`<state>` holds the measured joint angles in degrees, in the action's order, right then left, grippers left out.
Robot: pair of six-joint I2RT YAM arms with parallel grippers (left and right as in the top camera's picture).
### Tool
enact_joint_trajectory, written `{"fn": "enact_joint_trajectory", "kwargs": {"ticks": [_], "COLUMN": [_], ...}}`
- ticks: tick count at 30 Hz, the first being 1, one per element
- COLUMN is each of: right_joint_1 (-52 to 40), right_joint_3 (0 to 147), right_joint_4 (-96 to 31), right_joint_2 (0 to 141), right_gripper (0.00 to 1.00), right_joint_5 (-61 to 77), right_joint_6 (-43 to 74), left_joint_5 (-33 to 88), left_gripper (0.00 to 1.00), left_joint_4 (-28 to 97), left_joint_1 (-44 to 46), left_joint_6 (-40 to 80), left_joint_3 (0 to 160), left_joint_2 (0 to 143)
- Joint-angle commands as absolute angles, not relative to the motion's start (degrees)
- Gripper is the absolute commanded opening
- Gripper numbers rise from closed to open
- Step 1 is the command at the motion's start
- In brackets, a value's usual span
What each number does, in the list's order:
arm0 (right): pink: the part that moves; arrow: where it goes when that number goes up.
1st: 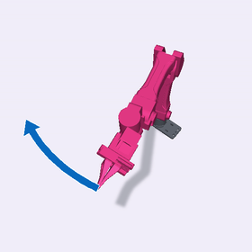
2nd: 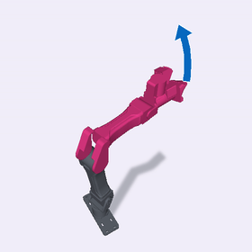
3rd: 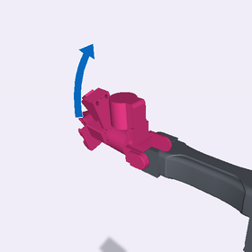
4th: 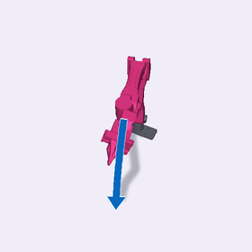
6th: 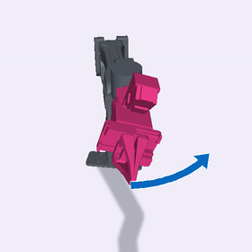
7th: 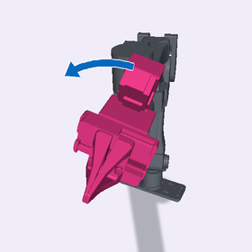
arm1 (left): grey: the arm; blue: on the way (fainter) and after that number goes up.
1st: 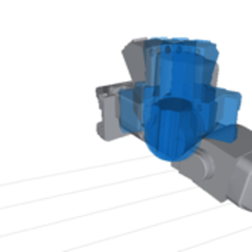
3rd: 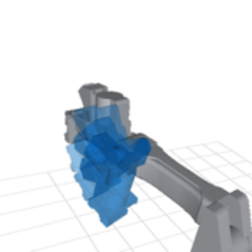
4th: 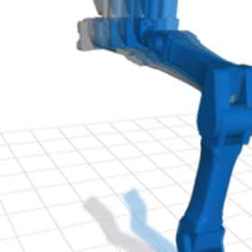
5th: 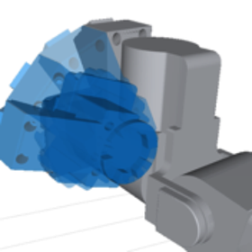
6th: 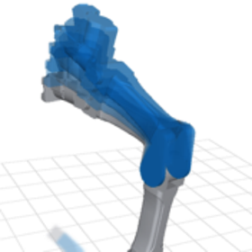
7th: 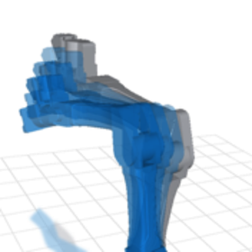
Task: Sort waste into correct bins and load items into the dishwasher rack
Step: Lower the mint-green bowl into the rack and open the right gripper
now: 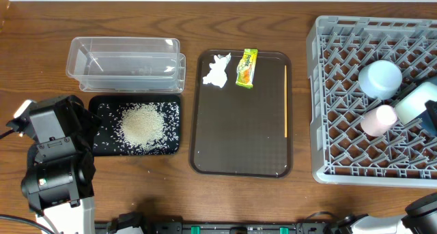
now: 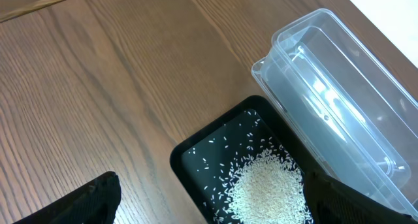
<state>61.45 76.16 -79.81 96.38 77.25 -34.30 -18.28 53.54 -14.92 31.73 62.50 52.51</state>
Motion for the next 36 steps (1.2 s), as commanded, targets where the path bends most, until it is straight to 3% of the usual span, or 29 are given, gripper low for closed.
{"fn": "enact_joint_trajectory", "kwargs": {"ticks": [1, 13, 21, 36], "right_joint_1": [62.74, 62.92, 65.06, 68.90], "right_joint_3": [75.83, 65.78, 65.36, 65.52], "right_joint_4": [-79.66, -70.87, -68.95, -71.29], "right_joint_2": [95.74, 95.74, 95.74, 92.88], "right_gripper": [0.01, 0.01, 0.01, 0.04], "right_joint_5": [77.34, 77.52, 70.11, 61.87], "right_joint_6": [-33.47, -29.36, -22.55, -16.14], "left_joint_5": [-18.46, -18.46, -18.46, -18.46], "left_gripper": [0.91, 0.91, 0.91, 0.91], "left_joint_4": [53.54, 53.54, 53.54, 53.54], "left_joint_1": [-15.20, -15.20, -15.20, -15.20], "left_joint_6": [32.21, 32.21, 32.18, 32.21], "left_joint_3": [63.55, 63.55, 63.55, 63.55], "left_joint_2": [52.36, 52.36, 52.36, 52.36]}}
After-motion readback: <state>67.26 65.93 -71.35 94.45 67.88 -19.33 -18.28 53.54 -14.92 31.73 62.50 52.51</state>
